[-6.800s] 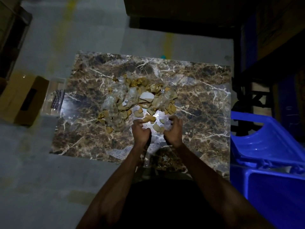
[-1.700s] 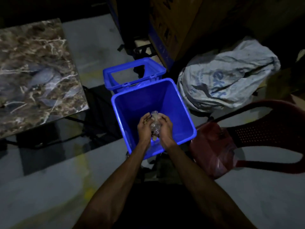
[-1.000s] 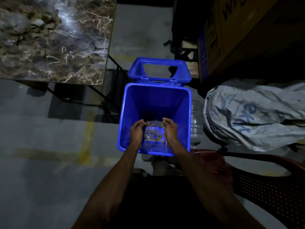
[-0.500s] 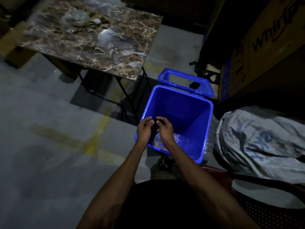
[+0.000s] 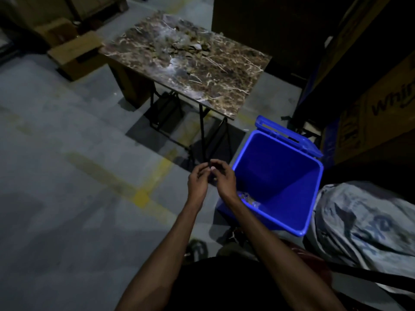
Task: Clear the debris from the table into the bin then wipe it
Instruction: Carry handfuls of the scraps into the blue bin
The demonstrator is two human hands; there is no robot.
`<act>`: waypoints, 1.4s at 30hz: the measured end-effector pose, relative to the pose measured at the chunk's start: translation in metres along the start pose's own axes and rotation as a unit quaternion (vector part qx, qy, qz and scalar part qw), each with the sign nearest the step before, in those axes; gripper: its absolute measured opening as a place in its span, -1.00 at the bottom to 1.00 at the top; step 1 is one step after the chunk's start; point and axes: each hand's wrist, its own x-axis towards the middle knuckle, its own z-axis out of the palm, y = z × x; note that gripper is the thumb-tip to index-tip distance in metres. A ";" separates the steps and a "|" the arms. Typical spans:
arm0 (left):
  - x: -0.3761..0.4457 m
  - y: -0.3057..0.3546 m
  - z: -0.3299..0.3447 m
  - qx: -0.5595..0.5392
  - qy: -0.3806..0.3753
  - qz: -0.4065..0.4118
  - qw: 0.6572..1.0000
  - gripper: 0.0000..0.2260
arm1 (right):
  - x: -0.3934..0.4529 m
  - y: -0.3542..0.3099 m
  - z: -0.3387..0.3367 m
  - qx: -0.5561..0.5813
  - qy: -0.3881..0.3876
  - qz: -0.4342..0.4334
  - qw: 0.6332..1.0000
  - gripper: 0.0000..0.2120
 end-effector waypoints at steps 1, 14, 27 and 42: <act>0.001 -0.001 -0.012 0.002 0.003 -0.001 1.000 -0.80 | -0.003 0.000 0.010 -0.006 -0.009 -0.002 1.000 -0.75; 0.056 0.026 -0.112 -0.021 0.076 -0.011 0.997 -0.81 | 0.051 -0.024 0.106 -0.100 -0.061 -0.054 0.992 -0.78; 0.217 0.114 -0.203 0.021 0.174 -0.007 0.985 -0.82 | 0.214 -0.047 0.259 -0.112 -0.205 -0.093 0.968 -0.78; 0.405 0.168 -0.208 0.038 0.126 -0.049 0.990 -0.81 | 0.356 -0.073 0.315 -0.136 -0.178 -0.035 0.974 -0.78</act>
